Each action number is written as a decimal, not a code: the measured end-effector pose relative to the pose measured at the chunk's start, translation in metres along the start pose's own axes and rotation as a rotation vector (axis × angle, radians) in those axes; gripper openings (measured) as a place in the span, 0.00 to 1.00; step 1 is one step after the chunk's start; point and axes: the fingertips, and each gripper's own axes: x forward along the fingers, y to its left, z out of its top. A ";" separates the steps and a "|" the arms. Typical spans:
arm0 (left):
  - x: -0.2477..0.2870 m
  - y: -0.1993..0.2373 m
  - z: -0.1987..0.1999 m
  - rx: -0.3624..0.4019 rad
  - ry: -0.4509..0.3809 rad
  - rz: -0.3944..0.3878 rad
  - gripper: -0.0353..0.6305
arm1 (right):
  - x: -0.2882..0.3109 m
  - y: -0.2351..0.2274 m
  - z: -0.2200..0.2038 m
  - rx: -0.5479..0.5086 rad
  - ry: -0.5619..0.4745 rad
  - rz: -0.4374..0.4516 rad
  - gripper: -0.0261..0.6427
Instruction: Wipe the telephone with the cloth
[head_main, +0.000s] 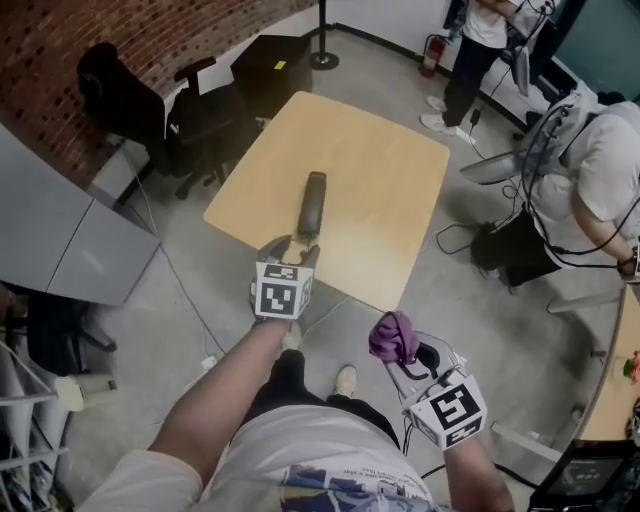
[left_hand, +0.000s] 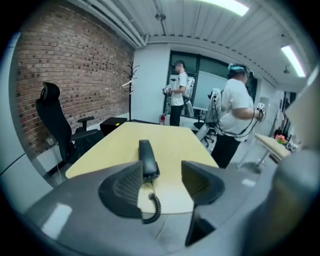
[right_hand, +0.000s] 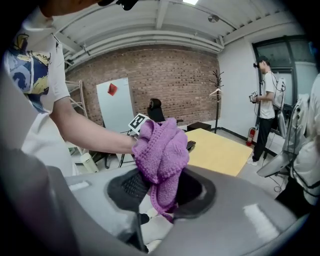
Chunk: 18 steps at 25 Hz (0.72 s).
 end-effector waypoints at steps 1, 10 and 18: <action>0.013 0.005 0.001 -0.003 0.017 -0.002 0.43 | 0.004 -0.002 0.003 0.016 0.003 -0.015 0.22; 0.115 0.027 0.014 -0.024 0.094 -0.022 0.51 | 0.023 -0.010 0.013 0.129 0.075 -0.147 0.22; 0.159 0.028 0.002 0.011 0.160 -0.004 0.49 | 0.023 -0.019 0.013 0.211 0.110 -0.225 0.22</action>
